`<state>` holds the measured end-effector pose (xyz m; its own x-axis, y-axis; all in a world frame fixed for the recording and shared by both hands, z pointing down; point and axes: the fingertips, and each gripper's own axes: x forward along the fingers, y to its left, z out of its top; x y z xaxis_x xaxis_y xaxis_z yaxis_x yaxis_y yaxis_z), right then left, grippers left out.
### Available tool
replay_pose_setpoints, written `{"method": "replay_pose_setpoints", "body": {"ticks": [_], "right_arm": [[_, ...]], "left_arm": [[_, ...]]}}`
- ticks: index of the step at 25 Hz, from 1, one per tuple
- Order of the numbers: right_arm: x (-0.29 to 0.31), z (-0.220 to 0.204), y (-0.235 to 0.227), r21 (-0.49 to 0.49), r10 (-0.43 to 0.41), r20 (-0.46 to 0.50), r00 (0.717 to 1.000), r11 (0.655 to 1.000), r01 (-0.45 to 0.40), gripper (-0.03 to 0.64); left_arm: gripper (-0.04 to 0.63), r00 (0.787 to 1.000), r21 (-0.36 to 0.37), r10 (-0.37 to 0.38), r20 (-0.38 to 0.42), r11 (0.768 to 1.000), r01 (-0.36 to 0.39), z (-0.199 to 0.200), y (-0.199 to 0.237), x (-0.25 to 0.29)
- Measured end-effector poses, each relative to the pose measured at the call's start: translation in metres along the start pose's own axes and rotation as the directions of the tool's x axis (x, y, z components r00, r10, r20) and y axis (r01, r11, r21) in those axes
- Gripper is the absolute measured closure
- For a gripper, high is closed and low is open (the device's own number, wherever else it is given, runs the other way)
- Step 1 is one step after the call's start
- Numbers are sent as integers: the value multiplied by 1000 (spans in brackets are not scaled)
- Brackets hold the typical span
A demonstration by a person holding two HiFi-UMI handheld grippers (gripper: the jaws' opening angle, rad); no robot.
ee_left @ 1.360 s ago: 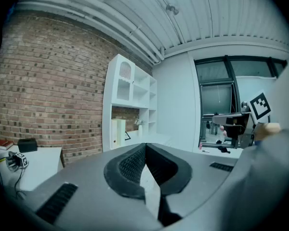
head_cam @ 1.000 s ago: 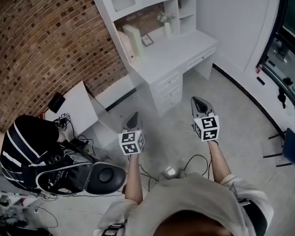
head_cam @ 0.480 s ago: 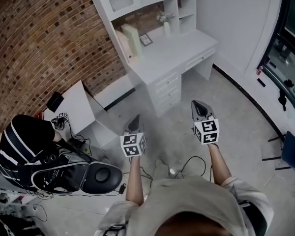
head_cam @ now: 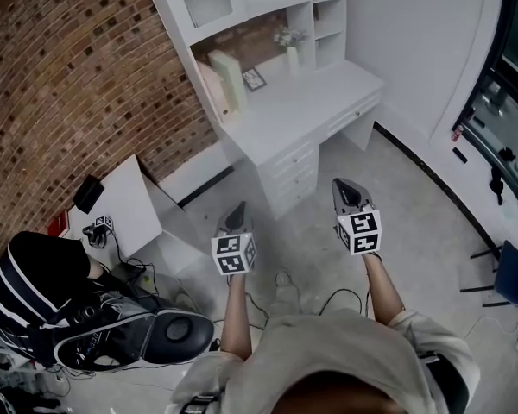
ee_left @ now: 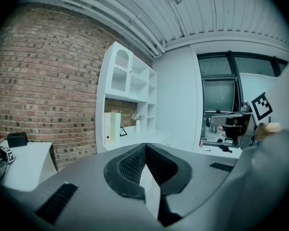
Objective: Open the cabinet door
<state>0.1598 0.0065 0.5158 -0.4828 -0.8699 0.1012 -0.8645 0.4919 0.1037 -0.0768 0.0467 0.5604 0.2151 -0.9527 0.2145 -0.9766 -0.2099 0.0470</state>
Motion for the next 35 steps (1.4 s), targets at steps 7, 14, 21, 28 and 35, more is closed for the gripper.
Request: {"method": "replay_pose_setpoints", "body": {"ticks": [7, 14, 21, 28, 35], "right_arm": [[96, 15, -13, -4, -15, -7, 1000, 1000, 15, 604], [185, 37, -17, -29, -25, -10, 1000, 999, 25, 604], [255, 49, -20, -42, -51, -10, 999, 998, 50, 604], [286, 42, -26, -28, -83, -24, 996, 996, 82, 604], [317, 29, -40, -10, -86, -41, 995, 996, 85, 604]], "left_arm": [[569, 1000, 5, -26, 2, 1000, 26, 26, 51, 87], [569, 999, 0, -47, 9, 999, 47, 52, 108, 157], [569, 996, 4, -81, 33, 997, 81, 78, 153, 218], [569, 994, 15, -109, 22, 994, 109, 85, 173, 258], [569, 993, 24, -116, -1, 993, 116, 83, 181, 290]]}}
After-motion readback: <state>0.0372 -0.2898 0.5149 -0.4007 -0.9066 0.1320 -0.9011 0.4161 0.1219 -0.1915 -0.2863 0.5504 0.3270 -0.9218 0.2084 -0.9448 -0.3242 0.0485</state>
